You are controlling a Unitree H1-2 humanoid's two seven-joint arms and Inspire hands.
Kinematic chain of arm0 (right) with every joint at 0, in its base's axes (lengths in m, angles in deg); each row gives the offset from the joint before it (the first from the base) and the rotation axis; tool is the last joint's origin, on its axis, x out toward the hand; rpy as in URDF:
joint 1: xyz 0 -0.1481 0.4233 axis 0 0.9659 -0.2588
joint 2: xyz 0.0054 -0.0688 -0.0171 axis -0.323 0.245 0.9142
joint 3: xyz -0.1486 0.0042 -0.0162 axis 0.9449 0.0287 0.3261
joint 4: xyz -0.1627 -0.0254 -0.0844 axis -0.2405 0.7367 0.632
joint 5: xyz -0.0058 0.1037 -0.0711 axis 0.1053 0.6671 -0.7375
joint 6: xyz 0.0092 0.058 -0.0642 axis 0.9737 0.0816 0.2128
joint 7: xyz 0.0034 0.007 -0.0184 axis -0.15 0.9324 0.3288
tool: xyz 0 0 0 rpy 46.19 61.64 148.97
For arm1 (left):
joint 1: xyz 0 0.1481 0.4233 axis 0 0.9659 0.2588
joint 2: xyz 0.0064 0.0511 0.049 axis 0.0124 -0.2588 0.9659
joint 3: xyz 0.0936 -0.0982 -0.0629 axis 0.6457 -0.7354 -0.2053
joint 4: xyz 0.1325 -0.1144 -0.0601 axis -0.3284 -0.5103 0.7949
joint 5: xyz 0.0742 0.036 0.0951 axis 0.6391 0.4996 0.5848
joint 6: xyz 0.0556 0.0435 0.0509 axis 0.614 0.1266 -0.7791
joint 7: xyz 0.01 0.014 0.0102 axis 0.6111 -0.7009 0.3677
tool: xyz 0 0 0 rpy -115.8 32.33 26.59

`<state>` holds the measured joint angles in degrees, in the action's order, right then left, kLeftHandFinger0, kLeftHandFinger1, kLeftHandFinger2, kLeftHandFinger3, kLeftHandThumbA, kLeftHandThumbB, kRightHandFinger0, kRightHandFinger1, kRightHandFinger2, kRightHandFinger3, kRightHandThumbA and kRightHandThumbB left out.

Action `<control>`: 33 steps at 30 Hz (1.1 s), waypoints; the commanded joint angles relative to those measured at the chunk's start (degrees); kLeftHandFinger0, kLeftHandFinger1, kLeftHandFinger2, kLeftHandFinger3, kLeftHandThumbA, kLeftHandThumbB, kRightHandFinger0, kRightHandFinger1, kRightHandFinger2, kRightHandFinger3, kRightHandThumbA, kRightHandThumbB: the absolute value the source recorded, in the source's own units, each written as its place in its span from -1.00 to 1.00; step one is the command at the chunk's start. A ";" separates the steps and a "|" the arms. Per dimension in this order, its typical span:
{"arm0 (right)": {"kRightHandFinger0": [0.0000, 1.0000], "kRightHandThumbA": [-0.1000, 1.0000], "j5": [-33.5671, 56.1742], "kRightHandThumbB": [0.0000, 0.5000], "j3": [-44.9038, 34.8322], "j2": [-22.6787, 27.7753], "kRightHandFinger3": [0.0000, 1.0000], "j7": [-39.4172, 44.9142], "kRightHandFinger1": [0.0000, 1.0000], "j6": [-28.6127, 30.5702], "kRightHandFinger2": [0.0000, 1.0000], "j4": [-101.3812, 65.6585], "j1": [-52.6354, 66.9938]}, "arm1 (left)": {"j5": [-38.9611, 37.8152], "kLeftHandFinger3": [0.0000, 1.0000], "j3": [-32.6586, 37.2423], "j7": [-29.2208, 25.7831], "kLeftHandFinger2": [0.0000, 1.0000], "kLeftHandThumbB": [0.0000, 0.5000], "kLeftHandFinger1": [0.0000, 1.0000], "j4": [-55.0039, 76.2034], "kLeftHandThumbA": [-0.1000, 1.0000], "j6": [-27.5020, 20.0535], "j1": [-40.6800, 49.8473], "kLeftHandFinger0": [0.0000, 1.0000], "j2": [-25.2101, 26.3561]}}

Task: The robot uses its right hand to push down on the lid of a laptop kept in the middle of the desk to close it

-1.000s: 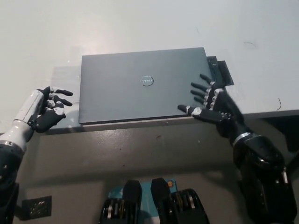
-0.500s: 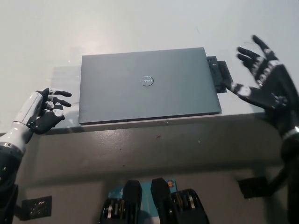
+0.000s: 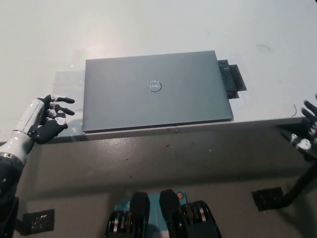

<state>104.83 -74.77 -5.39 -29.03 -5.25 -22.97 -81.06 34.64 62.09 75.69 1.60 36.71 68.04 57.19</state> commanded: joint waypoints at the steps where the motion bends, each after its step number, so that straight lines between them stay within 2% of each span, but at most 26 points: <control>1: 1.00 1.00 2.44 0.15 -1.39 0.62 1.00 0.35 0.88 4.20 0.84 0.15 1.16 | 0.34 0.18 -1.04 -0.06 -0.02 -0.99 -0.30 1.08 -0.89 -1.30 -0.94 -0.48 1.55; 4: 1.00 1.00 2.37 0.02 -1.64 -0.03 1.00 0.06 0.84 5.80 0.79 1.49 2.18 | -0.15 0.16 -1.32 -0.11 -0.02 -0.98 -0.29 1.02 -0.90 -1.11 -0.75 -0.46 1.15; 6: 1.00 1.00 1.97 0.10 -1.43 0.18 1.00 0.07 0.89 6.04 0.83 2.23 2.52 | 0.10 0.17 -1.20 -0.17 -0.01 -0.99 -0.28 1.08 -0.88 -0.95 -0.65 -0.45 1.13; 9: 1.00 1.00 2.49 -0.05 -1.97 -0.41 1.00 -0.79 0.92 5.67 0.86 3.15 2.87 | 0.38 0.20 -1.02 -0.33 0.00 -0.99 -0.27 0.96 -0.89 -1.35 -0.58 -0.43 1.03; 13: 1.00 1.00 2.52 -0.03 -2.52 -0.39 1.00 -0.92 0.90 6.77 0.87 4.85 2.79 | 0.10 0.20 -1.17 -0.47 -0.01 -0.99 -0.28 0.88 -0.87 -1.27 -0.50 -0.46 0.65; 14: 1.00 1.00 2.55 0.15 -2.73 -0.46 1.00 -1.21 0.84 6.51 0.81 5.41 2.77 | -0.02 0.23 -1.22 -0.50 0.00 -1.00 -0.29 0.94 -0.89 -1.71 -0.27 -0.47 0.55; 17: 0.95 1.00 2.57 0.13 -2.64 0.01 1.00 -0.66 0.82 6.57 0.80 6.52 2.81 | -0.18 0.22 -1.44 -0.78 -0.01 -0.96 -0.30 1.04 -0.90 -1.29 -0.12 -0.47 0.07; 18: 0.94 1.00 2.50 0.23 -2.47 0.24 1.00 -0.32 0.81 6.99 0.78 7.35 2.45 | -0.42 0.20 -1.59 -0.77 -0.05 -0.97 -0.33 0.66 -0.91 -1.34 -0.21 -0.50 -0.04; 19: 0.93 1.00 2.22 0.14 -2.26 0.51 1.00 -0.32 0.80 6.94 0.77 7.41 2.13 | -0.51 0.20 -1.69 -0.78 -0.05 -0.99 -0.31 0.72 -0.92 -1.60 0.06 -0.48 -0.15; 21: 0.95 1.00 2.21 0.11 -2.20 0.51 1.00 -0.45 0.82 6.81 0.78 7.27 2.01 | -0.63 0.19 -1.93 -0.75 -0.07 -0.98 -0.32 0.91 -0.93 -1.18 0.09 -0.48 -0.39; 26: 0.97 1.00 2.94 0.19 -2.66 0.48 1.00 -0.67 0.81 6.58 0.81 6.66 1.59 | -0.12 0.22 -1.80 -0.23 -0.04 -0.99 -0.32 1.46 -0.93 -0.89 -0.23 -0.50 -0.03; 30: 0.99 1.00 2.44 0.09 -2.79 0.83 1.00 -1.28 0.82 6.17 0.77 6.59 1.56 | -0.40 0.20 -1.94 -0.16 -0.09 -0.99 -0.35 0.98 -0.92 -1.29 -0.26 -0.54 -0.25; 33: 0.97 1.00 2.48 -0.04 -2.74 1.09 1.00 -1.37 0.79 5.77 0.74 6.23 1.74 | -0.41 0.18 -2.11 -0.42 -0.08 -0.99 -0.32 1.08 -0.97 -0.94 0.01 -0.48 -0.67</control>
<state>106.53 -76.91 -5.61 -29.64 -1.58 -15.25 -78.10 34.42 60.67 75.63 1.59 36.63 68.72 56.05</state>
